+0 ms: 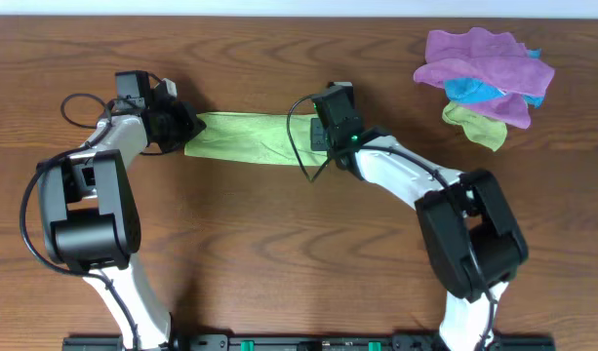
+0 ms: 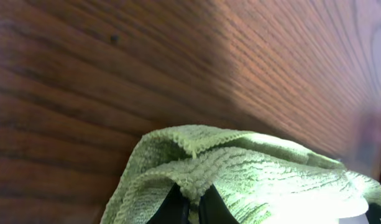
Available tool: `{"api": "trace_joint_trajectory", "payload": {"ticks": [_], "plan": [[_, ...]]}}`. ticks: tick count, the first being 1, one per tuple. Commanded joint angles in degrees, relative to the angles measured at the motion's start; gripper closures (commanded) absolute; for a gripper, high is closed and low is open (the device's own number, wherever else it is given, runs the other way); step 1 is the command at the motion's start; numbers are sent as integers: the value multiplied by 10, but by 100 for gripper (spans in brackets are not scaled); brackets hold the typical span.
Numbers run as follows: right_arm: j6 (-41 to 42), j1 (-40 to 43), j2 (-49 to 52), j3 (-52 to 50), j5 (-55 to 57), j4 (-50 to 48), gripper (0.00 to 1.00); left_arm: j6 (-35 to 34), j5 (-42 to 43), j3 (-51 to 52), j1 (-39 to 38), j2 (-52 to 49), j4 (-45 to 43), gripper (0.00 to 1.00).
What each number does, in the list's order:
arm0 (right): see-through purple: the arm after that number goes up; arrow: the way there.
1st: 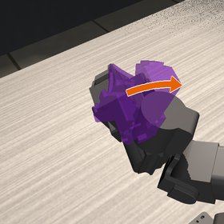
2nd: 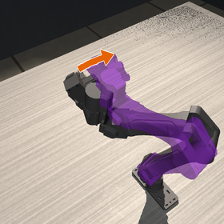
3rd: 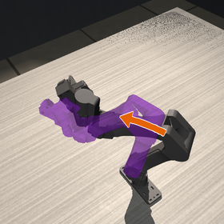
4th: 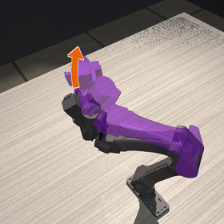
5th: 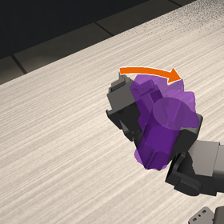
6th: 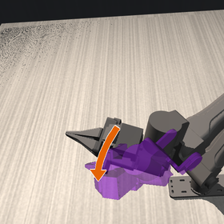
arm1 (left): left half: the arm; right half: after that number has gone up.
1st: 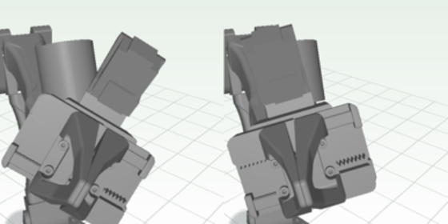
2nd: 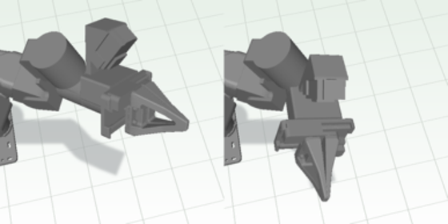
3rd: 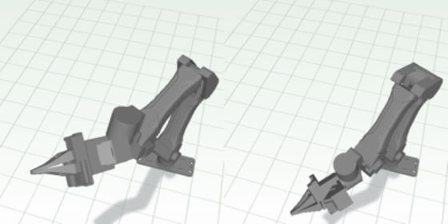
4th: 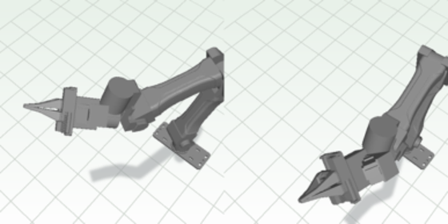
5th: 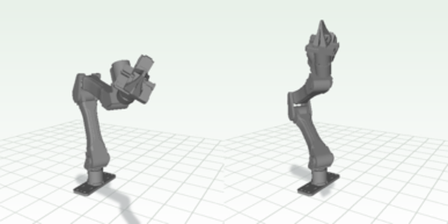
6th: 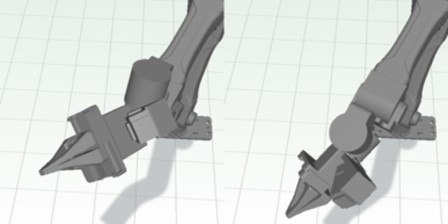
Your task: Fold the cloth
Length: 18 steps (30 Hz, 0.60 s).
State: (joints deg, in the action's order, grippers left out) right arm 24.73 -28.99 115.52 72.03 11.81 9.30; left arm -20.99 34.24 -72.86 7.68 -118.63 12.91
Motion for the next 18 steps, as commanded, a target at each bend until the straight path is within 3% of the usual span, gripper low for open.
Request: {"api": "trace_joint_trajectory", "payload": {"ticks": [1, 18], "plan": [[-11, 5, 18, 11, 13, -3, 98, -6, -14, -9, 2, -13, -6, 94], [-17, 5, 24, 11, 17, -39, 98, -11, -29, -9, 2, -14, -37, 94]]}}
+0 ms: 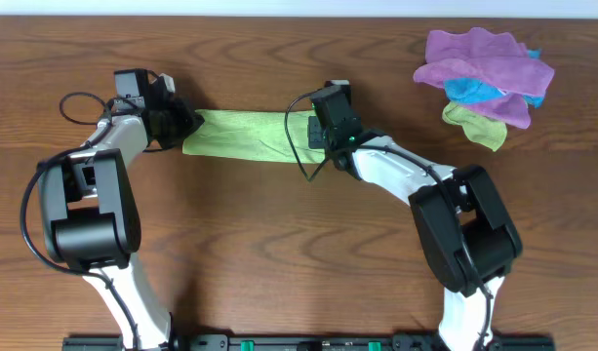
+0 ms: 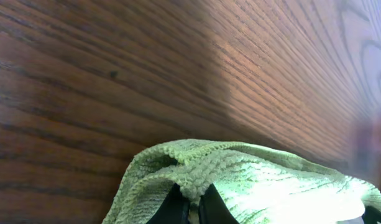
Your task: Fold the cloth
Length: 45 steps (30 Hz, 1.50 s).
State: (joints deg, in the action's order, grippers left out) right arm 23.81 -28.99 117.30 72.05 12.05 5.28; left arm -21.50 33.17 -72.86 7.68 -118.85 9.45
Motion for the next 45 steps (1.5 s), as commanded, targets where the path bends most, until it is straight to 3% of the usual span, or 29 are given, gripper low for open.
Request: {"api": "trace_joint_trajectory", "payload": {"ticks": [1, 3, 5, 9, 11, 14, 22, 27, 32, 33, 41, 45], "plan": [[-8, 5, 6, 11, 15, 1, 98, -6, -19, -9, 2, -12, -3, 94], [-8, 4, 6, 11, 15, 1, 98, -6, -19, -9, 2, -12, -3, 93], [-8, 4, 6, 11, 14, 2, 89, -9, -19, -9, 2, -12, -3, 89], [-8, 4, 6, 11, 14, 13, 68, -9, -18, -9, 6, -12, -3, 60], [-7, 4, 5, 11, 14, 26, 62, -8, -14, -9, 10, -12, -3, 54], [-7, 2, 2, 11, 14, 43, 58, -8, -4, -9, 17, -11, -3, 51], [0, -11, -47, 12, 14, 75, 50, -8, 15, -9, 36, 3, -2, 21], [15, -11, -76, 12, 14, 105, 48, -8, 25, -9, 40, 27, 0, 11], [24, -14, -81, 12, -12, 134, 49, -8, 25, -9, 40, 49, 6, 9], [27, -15, -81, 12, -20, 139, 48, -8, 25, -9, 40, 53, 7, 2], [52, -30, -81, 12, -51, 144, 47, -18, 32, -9, 40, 82, 8, 5], [69, -42, -81, 12, -63, 143, 46, -35, 76, -9, 39, 87, 9, 5]]}}
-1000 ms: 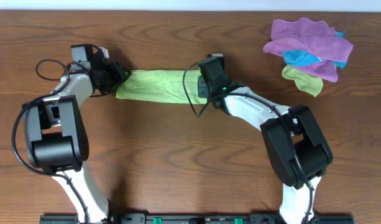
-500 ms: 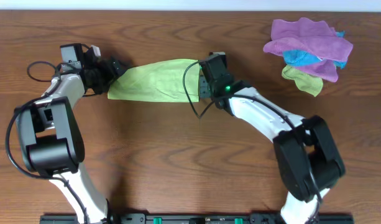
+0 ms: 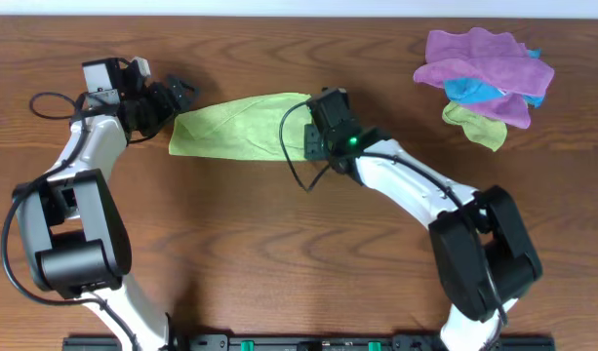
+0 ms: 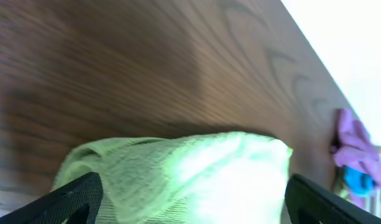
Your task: Fold the cloth
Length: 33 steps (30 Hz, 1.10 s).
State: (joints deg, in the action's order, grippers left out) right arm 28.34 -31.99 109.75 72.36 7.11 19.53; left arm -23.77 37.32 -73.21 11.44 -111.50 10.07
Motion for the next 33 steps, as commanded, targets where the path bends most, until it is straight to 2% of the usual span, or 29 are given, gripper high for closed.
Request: {"api": "trace_joint_trajectory", "payload": {"ticks": [1, 13, 24, 33], "plan": [[25, -14, -6, 9, -14, -2, 47, -12, 40, -6, 1, 14, 5, 5], [25, -14, 20, 9, -9, -37, 47, 16, 40, -6, 1, 14, 57, 5], [47, -18, 42, 9, -21, -36, 56, 55, 14, -6, 0, 14, 133, 4], [64, -19, 59, 9, -31, -54, 56, 80, -3, -6, -16, 14, 168, 4]]}}
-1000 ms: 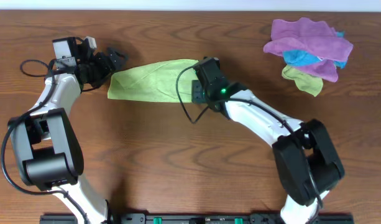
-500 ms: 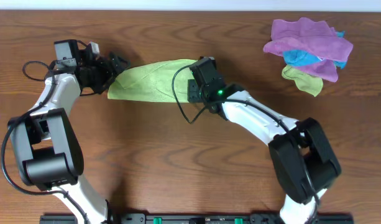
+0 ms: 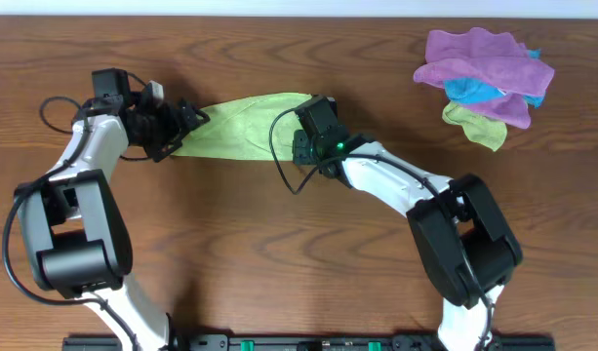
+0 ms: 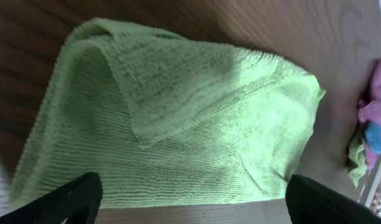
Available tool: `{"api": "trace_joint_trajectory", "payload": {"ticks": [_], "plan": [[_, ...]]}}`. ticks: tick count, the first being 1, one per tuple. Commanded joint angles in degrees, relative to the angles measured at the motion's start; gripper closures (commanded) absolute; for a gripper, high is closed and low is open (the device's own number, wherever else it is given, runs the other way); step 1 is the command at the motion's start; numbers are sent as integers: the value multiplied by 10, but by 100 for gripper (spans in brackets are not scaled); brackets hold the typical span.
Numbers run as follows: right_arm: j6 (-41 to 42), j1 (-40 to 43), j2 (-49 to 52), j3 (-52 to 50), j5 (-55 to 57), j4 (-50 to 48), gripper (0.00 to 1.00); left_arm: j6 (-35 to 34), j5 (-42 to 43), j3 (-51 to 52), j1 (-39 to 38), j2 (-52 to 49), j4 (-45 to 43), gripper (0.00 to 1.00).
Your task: Fold the cloth
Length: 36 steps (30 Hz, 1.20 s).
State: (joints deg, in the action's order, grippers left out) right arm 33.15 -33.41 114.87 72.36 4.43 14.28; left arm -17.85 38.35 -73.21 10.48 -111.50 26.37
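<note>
The green cloth (image 3: 242, 127) lies on the wooden table as a folded band between my two arms. In the left wrist view the cloth (image 4: 178, 124) rests flat, one layer lapped over another as a slanted flap. My left gripper (image 3: 189, 119) hangs over the cloth's left end, open (image 4: 190, 202), its fingers (image 4: 72, 199) wide apart and holding nothing. My right gripper (image 3: 300, 148) sits at the cloth's right end. The overhead view does not show how its jaws stand.
A heap of purple, blue and green cloths (image 3: 484, 68) lies at the back right of the table (image 3: 279, 253). Both arms reach in from the near edge, with cables looping beside each wrist.
My left gripper, still open, has moved from left of the cloth to over its left end, now looking down on it. The right gripper has shifted slightly left.
At first my left gripper was shut on the cloth's left end, the cloth a narrow band reaching to the right gripper. That held a moment later. Then the left gripper stood open, drawn back left, the cloth lying wider. Now it hovers open over that end.
</note>
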Motion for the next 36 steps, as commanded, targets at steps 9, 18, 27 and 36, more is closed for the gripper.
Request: {"api": "trace_joint_trajectory", "payload": {"ticks": [9, 18, 27, 36], "plan": [[16, -4, 8, 9, -28, 79, 49, 57, -34, -6, -7, 14, 50, 1], [33, -4, 9, 9, -28, 72, 36, 66, -91, -6, -7, 14, 86, 0], [62, -4, 29, 9, -35, 46, 32, 66, -148, -5, -7, 14, 98, 0], [78, -4, 39, 9, -39, 19, 35, 65, -165, -4, -8, 11, 77, 33]]}}
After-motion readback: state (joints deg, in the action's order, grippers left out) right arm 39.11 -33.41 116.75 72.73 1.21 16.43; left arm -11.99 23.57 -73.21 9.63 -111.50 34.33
